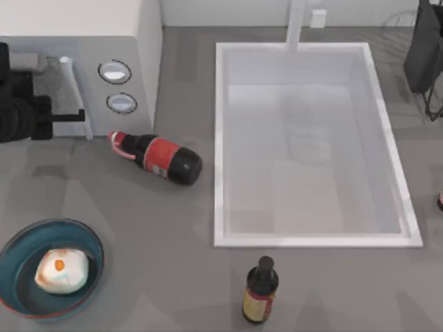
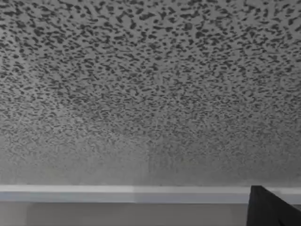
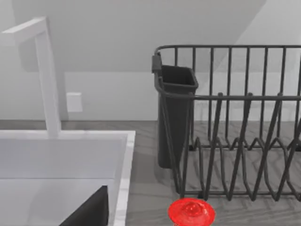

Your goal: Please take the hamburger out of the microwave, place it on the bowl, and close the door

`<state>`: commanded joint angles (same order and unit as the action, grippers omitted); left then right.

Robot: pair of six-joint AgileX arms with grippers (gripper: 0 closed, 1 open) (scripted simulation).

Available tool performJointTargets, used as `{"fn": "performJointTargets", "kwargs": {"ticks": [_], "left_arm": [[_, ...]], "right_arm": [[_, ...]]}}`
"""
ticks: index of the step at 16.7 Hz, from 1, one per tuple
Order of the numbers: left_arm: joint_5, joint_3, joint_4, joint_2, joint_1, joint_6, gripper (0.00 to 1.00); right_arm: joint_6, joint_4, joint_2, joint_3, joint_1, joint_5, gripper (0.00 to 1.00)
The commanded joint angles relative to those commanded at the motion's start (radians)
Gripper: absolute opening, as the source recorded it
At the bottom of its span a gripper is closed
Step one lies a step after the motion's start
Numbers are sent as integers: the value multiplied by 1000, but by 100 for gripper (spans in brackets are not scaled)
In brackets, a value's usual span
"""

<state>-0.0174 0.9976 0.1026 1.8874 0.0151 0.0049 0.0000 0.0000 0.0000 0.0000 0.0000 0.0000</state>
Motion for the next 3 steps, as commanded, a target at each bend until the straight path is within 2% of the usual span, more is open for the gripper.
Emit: {"fn": "performJointTargets", "kwargs": {"ticks": [3], "left_arm": [[0, 34, -4, 33, 1, 0, 0]], "right_arm": [[0, 0, 0, 0, 0, 0, 100]]}}
